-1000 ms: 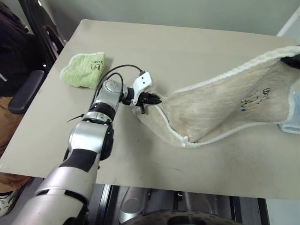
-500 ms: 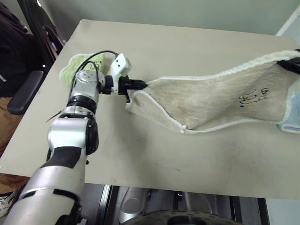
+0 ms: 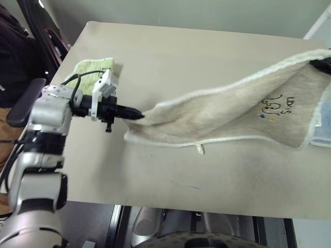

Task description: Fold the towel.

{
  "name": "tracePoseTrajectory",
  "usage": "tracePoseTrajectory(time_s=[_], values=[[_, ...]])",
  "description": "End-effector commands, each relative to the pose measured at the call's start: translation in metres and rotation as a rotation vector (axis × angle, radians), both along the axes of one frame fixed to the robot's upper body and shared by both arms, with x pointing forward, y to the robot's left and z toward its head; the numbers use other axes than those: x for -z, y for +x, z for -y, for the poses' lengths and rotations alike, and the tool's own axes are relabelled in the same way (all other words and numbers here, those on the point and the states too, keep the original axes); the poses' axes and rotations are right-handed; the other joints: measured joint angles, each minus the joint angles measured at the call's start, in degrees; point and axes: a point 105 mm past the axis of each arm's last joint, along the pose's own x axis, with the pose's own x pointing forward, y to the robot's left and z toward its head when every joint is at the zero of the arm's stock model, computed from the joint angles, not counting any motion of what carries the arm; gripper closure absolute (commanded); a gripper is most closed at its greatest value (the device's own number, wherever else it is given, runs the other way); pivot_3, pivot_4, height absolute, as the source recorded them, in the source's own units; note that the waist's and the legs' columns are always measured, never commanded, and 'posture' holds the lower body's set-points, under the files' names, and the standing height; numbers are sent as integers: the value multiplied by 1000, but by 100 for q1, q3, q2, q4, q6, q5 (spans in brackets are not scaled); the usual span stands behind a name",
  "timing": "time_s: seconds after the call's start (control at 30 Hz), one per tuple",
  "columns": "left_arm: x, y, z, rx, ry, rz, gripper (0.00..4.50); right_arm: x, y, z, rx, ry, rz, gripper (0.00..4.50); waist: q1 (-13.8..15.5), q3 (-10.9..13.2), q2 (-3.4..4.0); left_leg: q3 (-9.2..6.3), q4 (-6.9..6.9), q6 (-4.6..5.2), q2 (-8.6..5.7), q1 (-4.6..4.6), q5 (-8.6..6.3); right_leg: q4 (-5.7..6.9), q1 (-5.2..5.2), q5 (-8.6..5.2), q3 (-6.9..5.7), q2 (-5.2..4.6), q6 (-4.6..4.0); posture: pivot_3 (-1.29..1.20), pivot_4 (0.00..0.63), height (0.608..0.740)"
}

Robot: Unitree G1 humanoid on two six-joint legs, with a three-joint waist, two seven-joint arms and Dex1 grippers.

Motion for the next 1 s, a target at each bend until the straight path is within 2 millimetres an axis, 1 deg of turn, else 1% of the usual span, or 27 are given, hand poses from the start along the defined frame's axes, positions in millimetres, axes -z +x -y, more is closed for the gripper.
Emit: tracePoseTrajectory(time_s=[0.03,0.07,0.17,0.27,0.33,0.37,0.4,0.47,0.5,0.57,0.63,0.7,0.77,0.8,0.87,0.93,1.0], values=[[-23,-29,22,67,-78,-70,4476,-9,-4,-1,-28,3,52,4500,28,0,1,-4,-1,-1,-1,3,0,1,4,-10,1,-3,-22,0,150,733],[-23,-34,25,71,-90,-87,4476,-9,-3,-1,-29,3,53,4500,30,0,1,-6,-5,-3,-3,5,-2,1,5,-11,0,-3,-38,0,150,733],[-13,-44,34,83,-107,-100,4476,-6,0,-1,-30,8,48,4500,0,-3,5,-6,-7,-17,-2,29,-11,3,20,-5,-2,-3,-50,0,150,733],[7,-40,36,48,-136,-117,4476,7,5,-1,-17,-10,20,4500,-17,-3,5,-6,-12,-20,1,52,-12,8,33,-11,-2,-3,-47,0,150,733],[22,-39,32,44,-100,-84,4476,12,6,-1,-9,-17,10,4500,-25,-2,6,-5,-12,-23,4,60,-13,9,37,-16,-3,-2,-42,0,150,733],[28,-39,31,47,-82,-69,4048,14,6,-1,-6,-19,9,4500,-26,-2,7,-6,-13,-24,5,60,-13,8,37,-18,-3,-1,-38,0,150,733],[35,-40,30,50,-69,-62,3829,15,6,-1,-4,-18,7,4500,-27,-2,7,-6,-15,-25,5,62,-13,9,37,-20,-3,-1,-35,0,150,733],[43,-40,29,57,-44,-48,3162,17,5,-1,-2,-19,4,4500,-29,-2,7,-6,-15,-25,5,62,-13,9,37,-21,-3,0,-34,0,150,733],[45,-36,29,39,-37,-24,2810,18,5,-1,0,-19,1,4500,-26,-2,7,-7,-15,-25,5,61,-13,9,36,-20,-3,0,-35,0,150,733],[38,-30,30,22,-87,-5,2087,21,5,-1,8,-26,-4,4500,-16,-2,7,-11,-14,-24,4,60,-13,8,39,-16,-3,0,-42,0,150,733],[31,-28,30,31,-128,-2,1456,22,5,-1,12,-27,-6,4500,-13,-2,6,-13,-14,-23,3,57,-15,7,39,-5,-3,0,-61,0,150,733],[24,-25,26,30,-149,9,1456,22,5,-1,10,-23,-6,4500,-18,-2,6,-13,-14,-26,3,51,-16,5,33,-4,-4,0,-65,0,150,733],[15,-15,22,3,-195,29,1456,23,4,-2,11,-21,-5,4500,-17,-2,6,-14,-16,-32,3,52,-20,6,33,-6,-5,0,-69,0,150,733],[13,-9,18,-17,-202,40,1456,23,5,-2,12,-21,-4,4500,-18,-2,6,-16,-17,-32,3,51,-20,6,32,-6,-6,1,-70,0,150,733],[14,-2,12,-23,-192,55,1456,22,5,-1,14,-21,-2,4500,-20,-2,7,-16,-18,-32,4,52,-20,6,32,-6,-6,0,-70,0,150,733],[22,-9,7,42,-137,53,1456,22,6,-1,14,-20,-1,4500,-23,-2,7,-16,-18,-34,3,52,-24,3,32,-7,-6,1,-70,0,150,733],[28,-19,2,96,-104,7,1456,21,6,-2,12,-18,2,4500,-35,-2,7,-18,-18,-36,3,43,-27,-1,23,-9,-6,2,-69,0,150,733]])
